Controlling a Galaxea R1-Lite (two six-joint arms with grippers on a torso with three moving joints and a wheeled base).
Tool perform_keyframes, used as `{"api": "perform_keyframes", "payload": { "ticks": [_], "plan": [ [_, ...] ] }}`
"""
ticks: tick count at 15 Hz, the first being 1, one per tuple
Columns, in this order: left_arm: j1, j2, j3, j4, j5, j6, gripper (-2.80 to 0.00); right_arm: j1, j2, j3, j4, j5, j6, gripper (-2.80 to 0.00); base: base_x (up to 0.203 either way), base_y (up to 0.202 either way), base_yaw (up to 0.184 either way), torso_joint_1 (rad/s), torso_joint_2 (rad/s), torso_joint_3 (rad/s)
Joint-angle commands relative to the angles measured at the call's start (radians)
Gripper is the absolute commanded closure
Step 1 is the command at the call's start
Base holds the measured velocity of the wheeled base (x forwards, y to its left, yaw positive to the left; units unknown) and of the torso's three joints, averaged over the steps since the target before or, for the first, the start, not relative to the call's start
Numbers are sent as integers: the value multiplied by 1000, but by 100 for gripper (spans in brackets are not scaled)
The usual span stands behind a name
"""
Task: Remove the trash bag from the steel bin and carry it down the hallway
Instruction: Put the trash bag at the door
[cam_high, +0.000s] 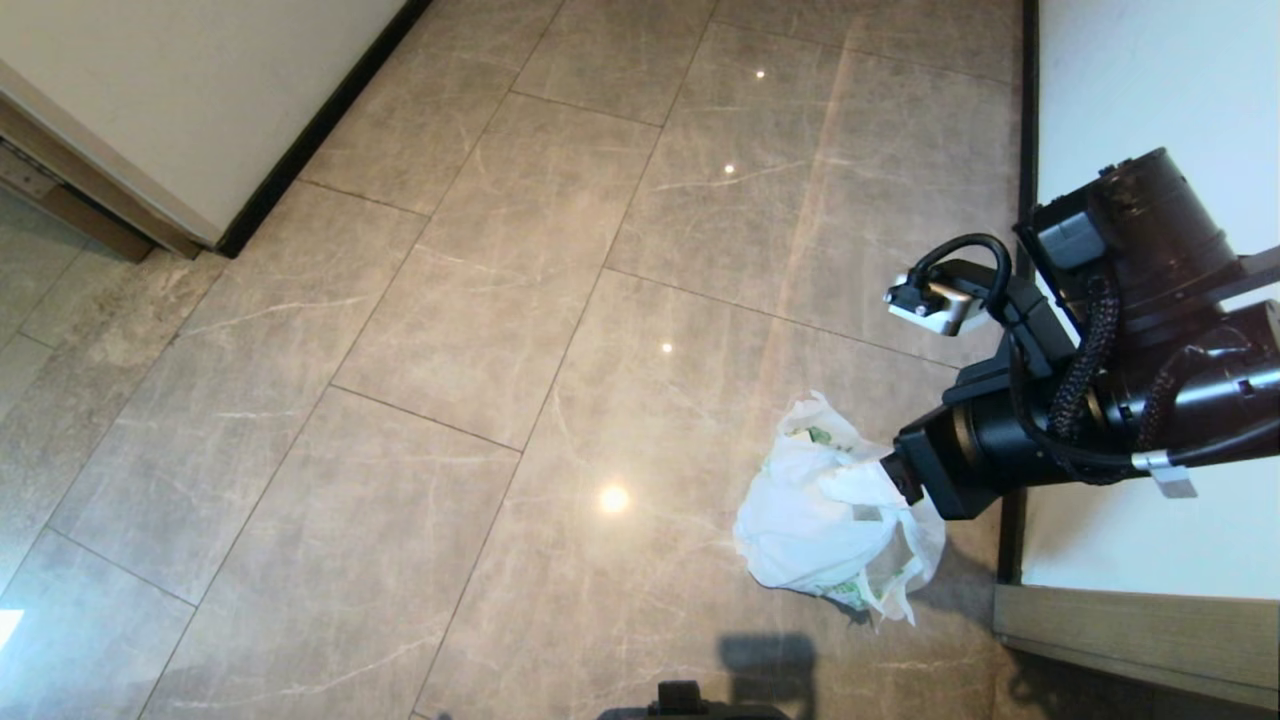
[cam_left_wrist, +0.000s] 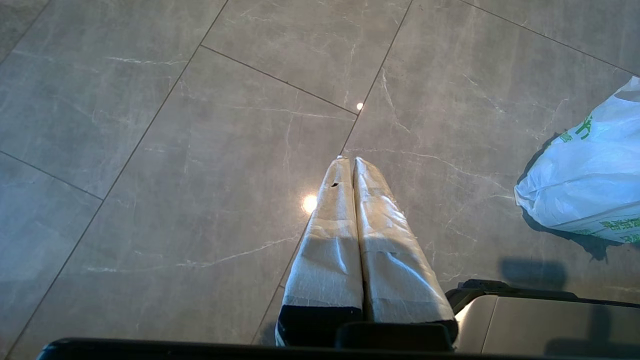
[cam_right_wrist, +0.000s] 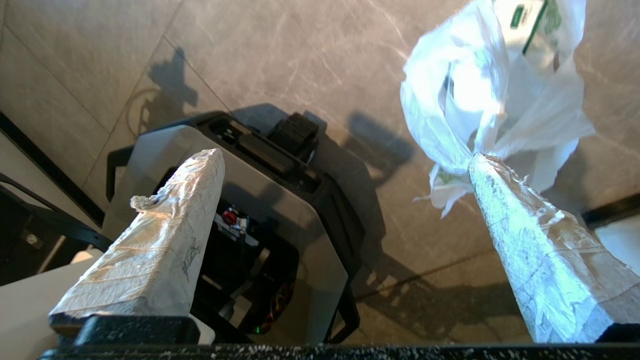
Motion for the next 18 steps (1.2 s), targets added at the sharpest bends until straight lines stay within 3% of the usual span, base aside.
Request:
{"api": "perform_keyframes", "payload": {
  "ticks": [1,5,8,18],
  "plan": [
    [0,0,0,-1,0,0,0,11,-2,-22,-1,-9,0,-280,0,0,0,0,0,0],
    [0,0,0,-1,0,0,0,15,-34,-37,5,-36,5,-280,0,0,0,0,0,0],
    [0,0,0,-1,0,0,0,47,-47,-70,2,-37,51,-280,0,0,0,0,0,0],
    [0,0,0,-1,0,0,0,82,-88,-232,28,-62,49,-280,0,0,0,0,0,0]
  ]
}}
